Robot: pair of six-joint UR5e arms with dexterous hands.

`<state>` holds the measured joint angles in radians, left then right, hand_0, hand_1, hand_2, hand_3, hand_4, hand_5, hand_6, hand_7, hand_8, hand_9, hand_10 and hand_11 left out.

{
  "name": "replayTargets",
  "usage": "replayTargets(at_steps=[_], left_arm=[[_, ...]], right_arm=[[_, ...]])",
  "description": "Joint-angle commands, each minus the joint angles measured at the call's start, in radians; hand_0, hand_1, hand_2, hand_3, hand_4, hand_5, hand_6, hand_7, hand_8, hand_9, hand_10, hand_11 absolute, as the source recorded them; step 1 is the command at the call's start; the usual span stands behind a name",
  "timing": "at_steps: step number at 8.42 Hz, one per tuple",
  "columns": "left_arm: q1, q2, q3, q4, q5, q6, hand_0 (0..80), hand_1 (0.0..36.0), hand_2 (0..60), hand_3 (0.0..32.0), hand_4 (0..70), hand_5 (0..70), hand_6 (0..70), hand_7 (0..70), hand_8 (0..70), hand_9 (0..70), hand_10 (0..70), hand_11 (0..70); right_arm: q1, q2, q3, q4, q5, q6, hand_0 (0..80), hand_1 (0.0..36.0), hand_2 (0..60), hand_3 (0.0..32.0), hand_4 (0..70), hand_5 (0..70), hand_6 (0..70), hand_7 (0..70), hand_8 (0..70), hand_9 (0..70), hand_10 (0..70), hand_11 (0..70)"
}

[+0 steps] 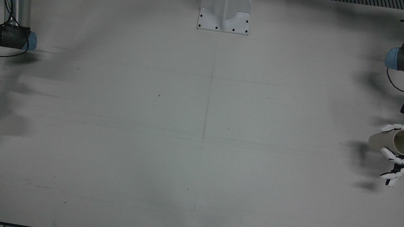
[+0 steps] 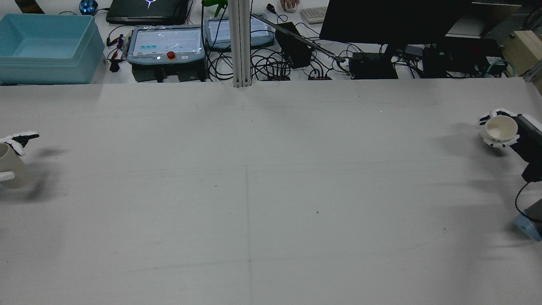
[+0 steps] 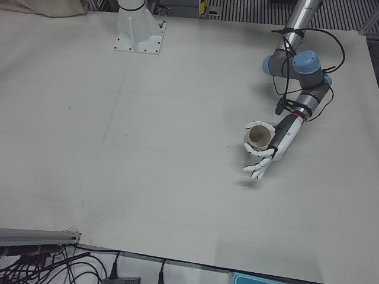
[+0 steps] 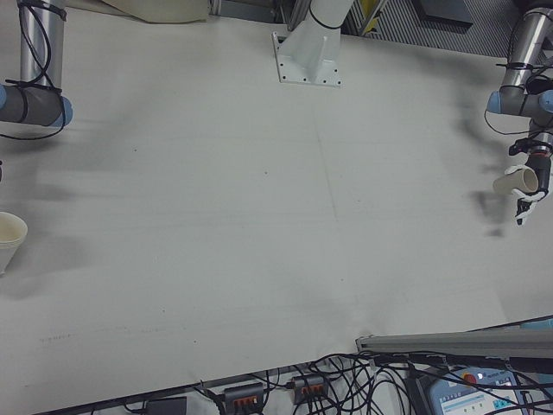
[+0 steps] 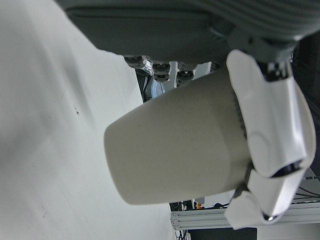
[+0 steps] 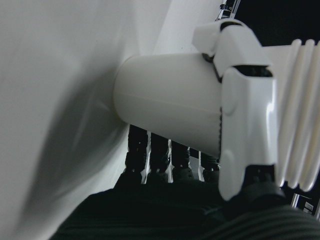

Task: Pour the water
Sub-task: 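Lift both cups, raising the right hand's cup above the left hand's cup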

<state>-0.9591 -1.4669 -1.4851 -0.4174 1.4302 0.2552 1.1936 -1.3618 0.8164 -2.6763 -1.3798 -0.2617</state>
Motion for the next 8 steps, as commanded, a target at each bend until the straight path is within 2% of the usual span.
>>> replayTargets(at_steps=[1,2,3,4,5,6,7,8], left_arm=[[-0.001,0.002,-0.073,0.073,0.004,-0.025,52.6,32.5,60.0,0.0,67.2,70.0,14.9,21.2,5.5,7.5,0.4,2.1],[-0.004,0.002,-0.113,0.101,0.010,-0.027,52.4,32.5,60.0,0.0,67.1,70.0,15.0,21.0,5.5,7.4,0.3,2.0],[-0.006,0.002,-0.195,0.171,0.016,-0.022,52.4,32.4,60.0,0.0,67.2,70.0,15.0,20.8,5.5,7.3,0.3,1.9],[-0.007,-0.001,-0.292,0.255,0.024,-0.022,52.5,32.9,60.0,0.0,67.6,70.0,15.2,20.9,5.4,7.1,0.1,1.7],[-0.003,-0.016,-0.351,0.331,0.082,-0.021,52.4,33.8,60.0,0.0,68.2,70.0,15.7,21.1,5.4,7.1,0.0,1.5],[-0.006,-0.109,-0.357,0.404,0.164,-0.017,52.1,34.6,60.0,0.0,69.5,70.0,16.8,21.9,5.6,7.1,0.0,1.4],[-0.004,-0.197,-0.359,0.480,0.192,-0.013,52.0,34.8,60.0,0.0,70.0,70.0,17.9,23.1,5.7,7.2,0.0,1.3],[0.003,-0.261,-0.354,0.535,0.194,-0.001,52.2,34.9,60.0,0.0,70.0,70.0,17.9,23.2,5.7,7.1,0.0,1.2]], right_arm=[[0.067,-0.040,0.246,-0.130,-0.068,-0.001,80.0,36.0,60.0,0.0,11.3,64.6,25.6,42.9,26.4,39.3,24.7,40.3],[0.076,-0.040,0.382,-0.240,-0.083,-0.002,80.0,36.0,60.0,0.0,12.4,67.3,26.8,45.0,25.7,38.2,23.3,38.5],[0.077,-0.031,0.520,-0.363,-0.082,-0.005,80.0,36.0,60.0,0.0,11.9,66.8,26.5,44.5,25.3,37.7,23.1,38.2],[0.077,0.005,0.659,-0.519,-0.081,-0.007,80.0,36.0,60.0,0.0,11.2,66.0,26.0,43.2,24.5,36.5,23.0,38.0],[0.078,0.076,0.746,-0.659,-0.074,-0.005,80.0,36.0,60.0,0.0,12.1,68.6,27.1,44.9,24.6,36.6,22.9,37.9],[0.083,0.158,0.789,-0.762,-0.071,-0.005,80.0,36.0,60.0,0.0,13.1,70.0,28.2,46.7,25.0,37.3,23.1,38.2],[0.083,0.240,0.812,-0.853,-0.049,-0.007,80.0,36.0,60.0,0.0,14.4,70.0,29.3,48.9,25.6,38.1,23.3,38.6],[0.078,0.307,0.848,-0.928,0.005,-0.010,80.0,36.0,60.0,0.0,15.9,70.0,30.6,51.0,26.0,38.7,23.4,38.9]])
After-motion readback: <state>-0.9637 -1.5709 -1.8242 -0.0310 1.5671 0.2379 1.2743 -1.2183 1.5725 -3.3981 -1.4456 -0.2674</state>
